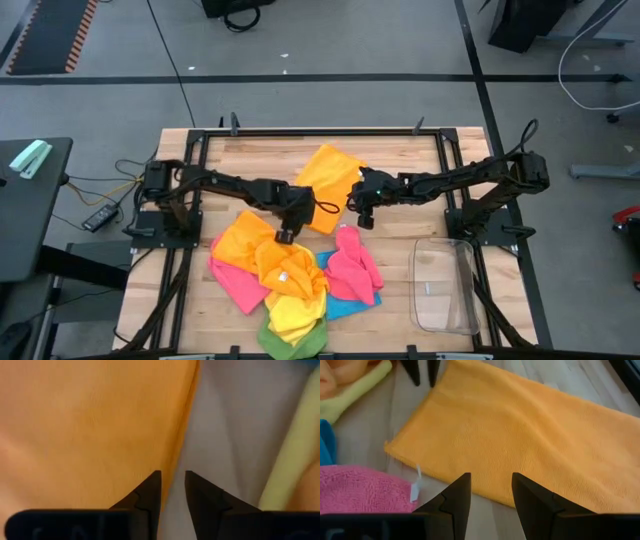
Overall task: Fold microfiber towels
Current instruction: Fold the orange towel
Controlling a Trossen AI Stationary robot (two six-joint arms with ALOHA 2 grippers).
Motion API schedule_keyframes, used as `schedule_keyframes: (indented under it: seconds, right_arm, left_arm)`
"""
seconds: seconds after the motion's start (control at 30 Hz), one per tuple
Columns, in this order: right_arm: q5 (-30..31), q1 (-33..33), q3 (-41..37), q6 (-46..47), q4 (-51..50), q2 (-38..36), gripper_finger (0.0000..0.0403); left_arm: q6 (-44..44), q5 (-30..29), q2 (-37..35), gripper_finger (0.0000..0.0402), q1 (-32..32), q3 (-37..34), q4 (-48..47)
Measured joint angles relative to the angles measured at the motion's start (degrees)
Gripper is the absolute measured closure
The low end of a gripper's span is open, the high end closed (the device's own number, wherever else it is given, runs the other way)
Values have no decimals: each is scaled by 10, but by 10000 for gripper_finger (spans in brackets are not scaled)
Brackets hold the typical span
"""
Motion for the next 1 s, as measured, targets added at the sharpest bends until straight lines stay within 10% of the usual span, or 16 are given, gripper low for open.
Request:
schedule_keyframes:
  seconds: [0.3, 0.7, 1.0]
  right_arm:
    - [-3, 0, 0, 11, 15, 0, 251]
    - [-3, 17, 0, 14, 13, 0, 251]
    - [-3, 18, 0, 6, 6, 0, 251]
  left_arm:
    - [66, -207, -8, 330, 38, 20, -1]
    - [-7, -69, 34, 348, 107, 19, -121]
    - [-4, -54, 55, 352, 35, 20, 6]
